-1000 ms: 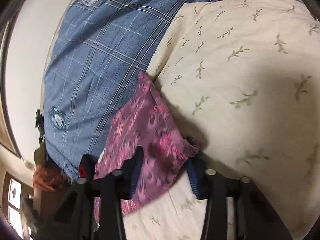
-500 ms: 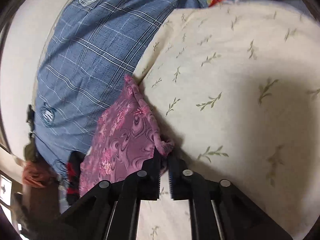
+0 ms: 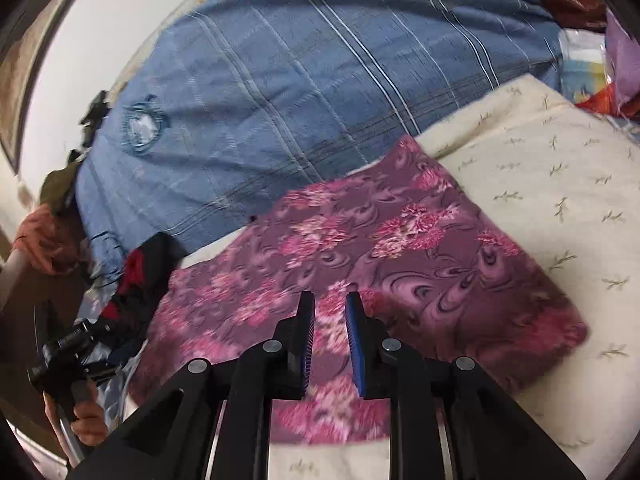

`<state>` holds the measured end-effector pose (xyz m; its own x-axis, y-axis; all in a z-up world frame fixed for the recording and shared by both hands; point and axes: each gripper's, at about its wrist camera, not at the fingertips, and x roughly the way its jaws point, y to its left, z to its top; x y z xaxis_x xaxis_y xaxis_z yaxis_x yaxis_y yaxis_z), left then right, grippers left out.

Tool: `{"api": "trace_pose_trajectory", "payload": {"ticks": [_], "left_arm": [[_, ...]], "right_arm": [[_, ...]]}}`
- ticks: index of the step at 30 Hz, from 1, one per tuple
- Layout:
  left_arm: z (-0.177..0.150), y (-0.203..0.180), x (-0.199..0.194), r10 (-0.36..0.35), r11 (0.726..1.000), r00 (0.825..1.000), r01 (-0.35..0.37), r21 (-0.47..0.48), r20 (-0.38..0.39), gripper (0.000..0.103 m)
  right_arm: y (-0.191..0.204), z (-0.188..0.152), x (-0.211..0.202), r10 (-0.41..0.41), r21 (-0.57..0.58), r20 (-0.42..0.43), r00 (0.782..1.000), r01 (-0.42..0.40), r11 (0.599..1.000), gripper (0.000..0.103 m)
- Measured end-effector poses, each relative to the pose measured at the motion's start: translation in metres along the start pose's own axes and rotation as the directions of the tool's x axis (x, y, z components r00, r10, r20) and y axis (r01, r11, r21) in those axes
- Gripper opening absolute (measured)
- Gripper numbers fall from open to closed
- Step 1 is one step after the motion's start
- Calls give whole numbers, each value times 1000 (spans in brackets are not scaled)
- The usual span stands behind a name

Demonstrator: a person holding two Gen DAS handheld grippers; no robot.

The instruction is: Fold small clothes

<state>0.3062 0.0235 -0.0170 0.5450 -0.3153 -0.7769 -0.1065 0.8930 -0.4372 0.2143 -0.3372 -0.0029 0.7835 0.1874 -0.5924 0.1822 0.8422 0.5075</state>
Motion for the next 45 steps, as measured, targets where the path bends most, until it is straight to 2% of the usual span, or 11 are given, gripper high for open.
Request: {"api": "trace_pose_trajectory", "payload": {"ticks": [6,10,16,20,25,29,31,39,41,42,45], "left_arm": [[-1,4,10,8,999,1000,-7,44,-9,58],[31,7,-8,-154,988,988,154,2,-32,62],[46,28,6,-20,990,991,39,139,-131,66],[44,48,19,-45,992,978,68,109,-202,65],[54,59,21,-143,985,961,160,57,-237,66],[64,47,36,-120,978,942,167,128,-315,70],[73,39,41,-133,973,929,189,132,-344,76],[88,-4,75,-94,959,901,197,205,-423,84],[87,-12,77,-135,953,887,239,189,-442,29],[85,-15,78,-156,951,874,258,168,-460,21],[81,-28,64,-105,950,911,211,232,-400,14]], "right_arm": [[-31,-7,17,-16,26,-29,999,16,1000,9],[-8,-5,8,-79,-27,-34,996,78,997,24],[92,-45,16,33,-305,-133,991,-73,949,42],[171,-105,26,71,-563,-234,970,-195,803,48],[240,-174,30,42,-810,-229,973,-214,546,63],[268,-205,45,-48,-922,-90,995,-65,381,63],[277,-209,58,-87,-939,-41,995,-9,343,62],[281,-209,71,-66,-935,11,998,34,353,58],[279,-204,73,-61,-930,-4,998,19,367,37],[278,-201,73,-54,-925,-23,998,0,380,29],[271,-186,66,-3,-893,-50,999,-43,447,9]]}}
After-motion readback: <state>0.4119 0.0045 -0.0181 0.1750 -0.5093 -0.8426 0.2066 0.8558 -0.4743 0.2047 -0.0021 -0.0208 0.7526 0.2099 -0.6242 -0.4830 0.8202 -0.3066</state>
